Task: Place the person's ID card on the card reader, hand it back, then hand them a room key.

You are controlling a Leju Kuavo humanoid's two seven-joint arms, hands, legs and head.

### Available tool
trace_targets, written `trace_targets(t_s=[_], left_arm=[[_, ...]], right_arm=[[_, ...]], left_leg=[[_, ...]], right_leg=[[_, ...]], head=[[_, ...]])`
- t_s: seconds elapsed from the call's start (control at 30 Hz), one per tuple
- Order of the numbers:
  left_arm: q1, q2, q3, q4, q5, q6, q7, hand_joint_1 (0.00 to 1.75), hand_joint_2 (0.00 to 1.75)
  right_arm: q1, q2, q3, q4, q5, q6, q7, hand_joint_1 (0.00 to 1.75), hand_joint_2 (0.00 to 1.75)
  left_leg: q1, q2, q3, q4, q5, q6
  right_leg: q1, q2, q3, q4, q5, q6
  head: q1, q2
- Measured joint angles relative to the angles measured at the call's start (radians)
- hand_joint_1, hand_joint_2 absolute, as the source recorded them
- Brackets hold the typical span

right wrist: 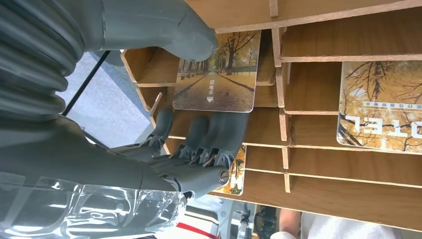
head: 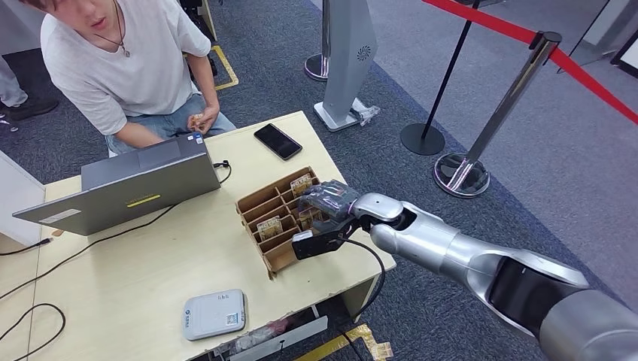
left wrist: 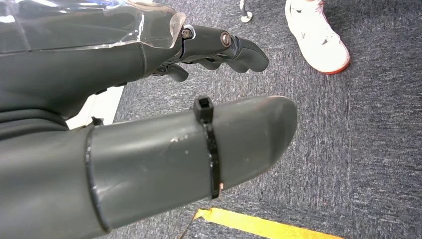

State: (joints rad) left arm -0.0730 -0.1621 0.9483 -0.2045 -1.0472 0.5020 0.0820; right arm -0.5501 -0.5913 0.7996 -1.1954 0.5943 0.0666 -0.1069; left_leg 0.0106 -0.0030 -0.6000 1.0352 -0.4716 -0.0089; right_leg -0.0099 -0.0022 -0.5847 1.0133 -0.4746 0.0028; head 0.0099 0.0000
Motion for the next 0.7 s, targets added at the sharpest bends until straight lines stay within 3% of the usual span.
trace_targets(t_s=[0.1, 0.3, 0.7], left_arm=[[0.000, 0.000, 0.000, 0.000, 0.000, 0.000, 0.000, 0.00, 0.00], [0.000, 0.000, 0.001, 0.000, 0.000, 0.000, 0.000, 0.00, 0.00], [0.000, 0.000, 0.001, 0.000, 0.000, -0.001, -0.002, 0.00, 0.00]], right_arm=[[0.000, 0.000, -0.001, 0.002, 0.000, 0.001, 0.002, 1.30, 1.75], [0.000, 0.000, -0.004, 0.004, 0.000, 0.001, 0.002, 1.60, 1.75], [-0.001, 0.000, -0.008, 0.004, 0.000, 0.001, 0.000, 1.75, 1.75]], left_leg=[[0.000, 0.000, 0.000, 0.000, 0.000, 0.000], [0.000, 0.000, 0.000, 0.000, 0.000, 0.000], [0.000, 0.000, 0.000, 0.000, 0.000, 0.000]], right_leg=[[0.000, 0.000, 0.000, 0.000, 0.000, 0.000], [0.000, 0.000, 0.000, 0.000, 0.000, 0.000], [0.000, 0.000, 0.000, 0.000, 0.000, 0.000]], head=[[0.000, 0.000], [0.000, 0.000], [0.000, 0.000]])
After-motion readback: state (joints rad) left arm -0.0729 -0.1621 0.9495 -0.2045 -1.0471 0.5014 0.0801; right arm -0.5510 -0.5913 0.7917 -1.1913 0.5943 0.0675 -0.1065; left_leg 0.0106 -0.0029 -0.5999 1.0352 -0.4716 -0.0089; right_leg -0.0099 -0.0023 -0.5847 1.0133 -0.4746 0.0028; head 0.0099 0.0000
